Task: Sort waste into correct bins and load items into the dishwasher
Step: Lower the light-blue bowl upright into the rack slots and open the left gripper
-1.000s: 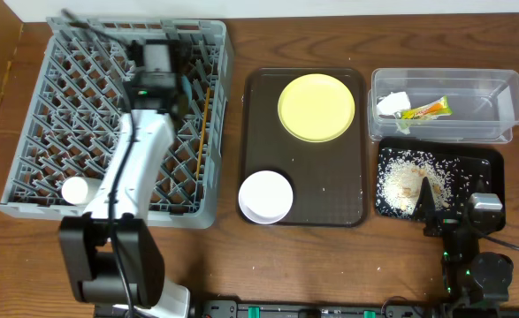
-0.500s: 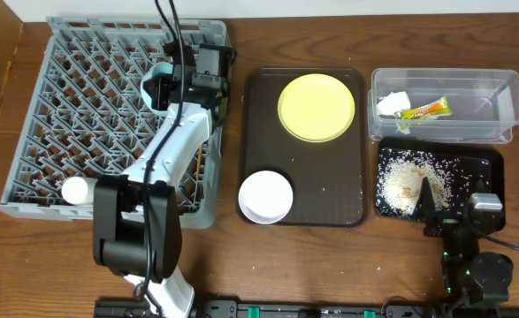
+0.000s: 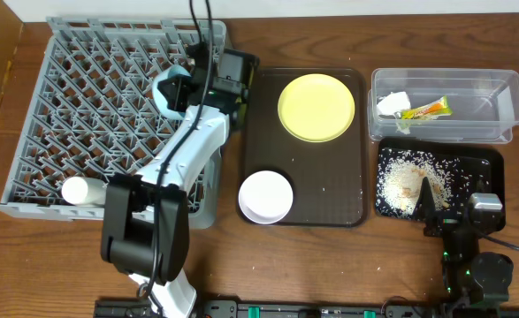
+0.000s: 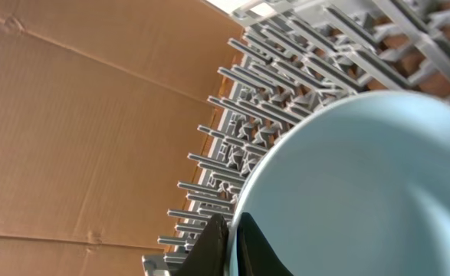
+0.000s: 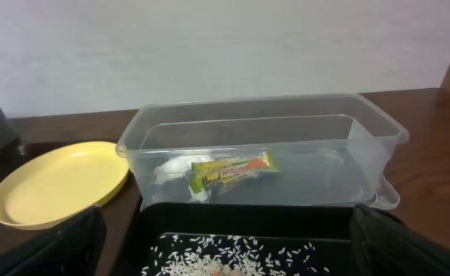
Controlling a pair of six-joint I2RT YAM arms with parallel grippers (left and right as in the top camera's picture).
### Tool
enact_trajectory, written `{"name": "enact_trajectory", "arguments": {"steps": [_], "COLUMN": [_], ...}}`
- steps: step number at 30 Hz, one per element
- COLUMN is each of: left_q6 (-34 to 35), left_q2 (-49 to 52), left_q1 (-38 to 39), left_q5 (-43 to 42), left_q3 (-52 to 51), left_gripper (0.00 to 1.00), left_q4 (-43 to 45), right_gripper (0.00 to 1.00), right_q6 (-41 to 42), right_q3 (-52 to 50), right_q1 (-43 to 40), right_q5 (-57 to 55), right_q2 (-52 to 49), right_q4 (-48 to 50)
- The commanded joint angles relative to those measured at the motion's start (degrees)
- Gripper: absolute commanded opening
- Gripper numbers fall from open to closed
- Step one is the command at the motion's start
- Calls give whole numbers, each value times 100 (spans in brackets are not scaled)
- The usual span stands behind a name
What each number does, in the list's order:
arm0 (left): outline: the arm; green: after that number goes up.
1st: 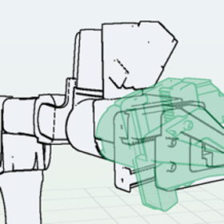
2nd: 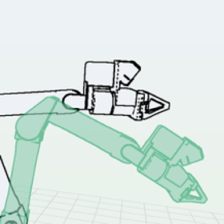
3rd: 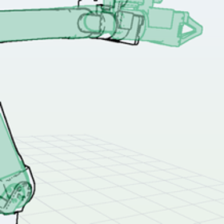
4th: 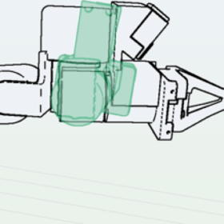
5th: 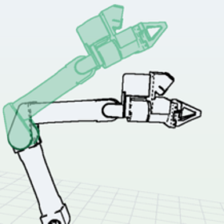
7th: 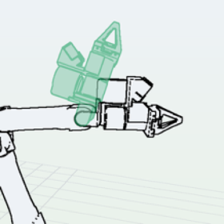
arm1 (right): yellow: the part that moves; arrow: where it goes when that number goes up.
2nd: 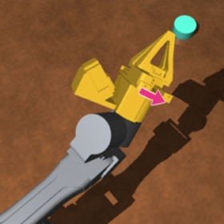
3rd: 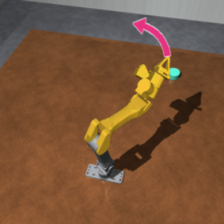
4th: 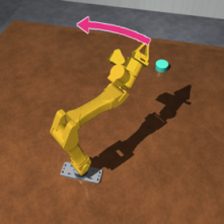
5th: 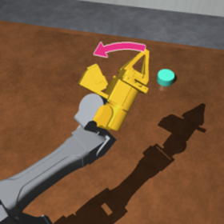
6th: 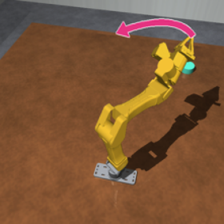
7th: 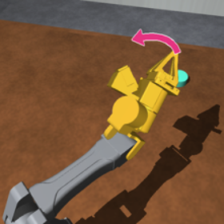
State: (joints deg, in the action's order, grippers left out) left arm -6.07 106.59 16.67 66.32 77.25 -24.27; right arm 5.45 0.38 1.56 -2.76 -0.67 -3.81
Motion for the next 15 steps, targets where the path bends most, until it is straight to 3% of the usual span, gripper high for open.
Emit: {"name": "enact_trajectory", "arguments": {"steps": [1,15], "left_q6": [94,-566], "left_q2": [247,260], "left_q1": [4,-22], "left_q5": [157,647], "left_q3": [-17,-15], "left_gripper": [8,8], "left_q4": [-98,570], "right_gripper": [99,99], "right_q6": [24,24], "right_q3": [-7,-7], "right_q1": [-39,-39], "right_q5": [7,7], "right_q2": [28,28], "right_q4": [-24,-24]}}
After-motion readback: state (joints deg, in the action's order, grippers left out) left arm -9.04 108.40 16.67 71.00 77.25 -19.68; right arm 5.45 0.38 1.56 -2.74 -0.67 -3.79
